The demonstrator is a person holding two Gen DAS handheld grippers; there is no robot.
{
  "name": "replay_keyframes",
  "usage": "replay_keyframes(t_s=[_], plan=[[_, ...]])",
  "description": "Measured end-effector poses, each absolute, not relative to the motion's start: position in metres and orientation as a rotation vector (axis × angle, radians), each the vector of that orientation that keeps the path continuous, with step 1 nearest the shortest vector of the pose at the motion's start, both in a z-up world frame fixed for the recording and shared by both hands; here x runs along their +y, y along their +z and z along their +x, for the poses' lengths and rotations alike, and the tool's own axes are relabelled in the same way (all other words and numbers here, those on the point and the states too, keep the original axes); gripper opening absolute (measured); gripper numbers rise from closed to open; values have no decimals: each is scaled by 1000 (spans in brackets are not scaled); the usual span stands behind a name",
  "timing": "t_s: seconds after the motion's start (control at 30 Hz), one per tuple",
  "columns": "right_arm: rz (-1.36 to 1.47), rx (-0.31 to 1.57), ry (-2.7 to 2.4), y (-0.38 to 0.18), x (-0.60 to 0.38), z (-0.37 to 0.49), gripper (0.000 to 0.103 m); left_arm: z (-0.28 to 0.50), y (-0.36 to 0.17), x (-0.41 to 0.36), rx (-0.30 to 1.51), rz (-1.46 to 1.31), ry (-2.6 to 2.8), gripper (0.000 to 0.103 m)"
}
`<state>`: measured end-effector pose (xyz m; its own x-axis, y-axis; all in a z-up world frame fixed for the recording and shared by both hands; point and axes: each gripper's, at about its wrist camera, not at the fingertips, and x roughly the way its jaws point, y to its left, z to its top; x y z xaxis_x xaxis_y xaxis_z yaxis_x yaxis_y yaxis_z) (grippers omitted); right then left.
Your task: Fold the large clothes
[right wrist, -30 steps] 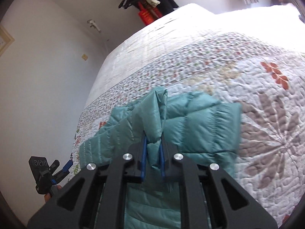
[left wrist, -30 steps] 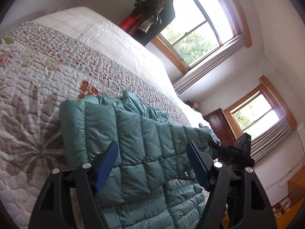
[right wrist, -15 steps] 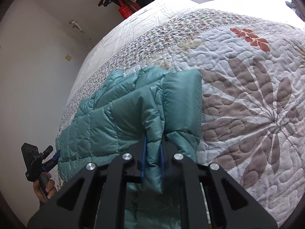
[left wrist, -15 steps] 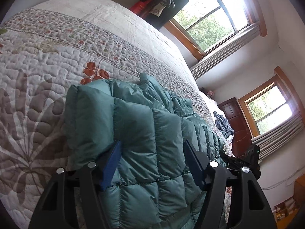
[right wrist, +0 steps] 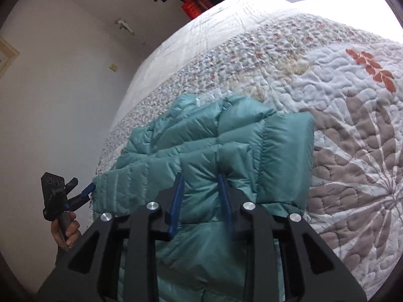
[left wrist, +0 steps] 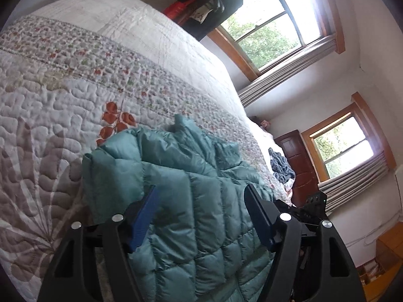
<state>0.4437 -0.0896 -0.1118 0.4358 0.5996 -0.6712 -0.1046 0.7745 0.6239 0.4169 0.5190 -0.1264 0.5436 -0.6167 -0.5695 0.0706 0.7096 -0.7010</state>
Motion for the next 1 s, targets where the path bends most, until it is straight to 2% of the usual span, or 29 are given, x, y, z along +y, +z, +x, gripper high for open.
replay_keyframes(t_s=[0.1,0.17,0.3,0.4,0.47,0.53,0.6,0.67,0.7,0.73,0.87,0.93,1.0], plan=[[576,1055,448,-133,-99,446,4,427,-152,518,958,-689,-426,68],[570,1064,454,-139,-101,445,0,428,-159,515,970,-687,-422,66],[605,1016,495,-116,-110,428,22,407,-131,517,903,-652,-444,67],[580,975,590,-94,-107,401,22,375,-105,514,850,-616,-529,70],[551,1003,609,-99,-103,392,22,360,-109,505,876,-617,-596,73],[519,1043,575,-115,-102,392,17,360,-127,498,935,-607,-593,72],[505,1073,543,-131,-104,395,8,367,-150,495,990,-603,-549,70],[533,1075,546,-131,-106,392,12,372,-164,495,1035,-613,-524,61],[545,1063,552,-126,-107,388,17,369,-159,497,1017,-622,-528,61],[546,1043,570,-118,-107,381,20,364,-153,497,992,-627,-548,62],[542,1024,584,-109,-112,367,21,344,-135,491,924,-600,-639,74],[540,1063,542,-124,-114,374,17,349,-147,483,982,-542,-582,75],[554,1075,537,-130,-113,377,17,357,-161,482,1034,-556,-549,71]])
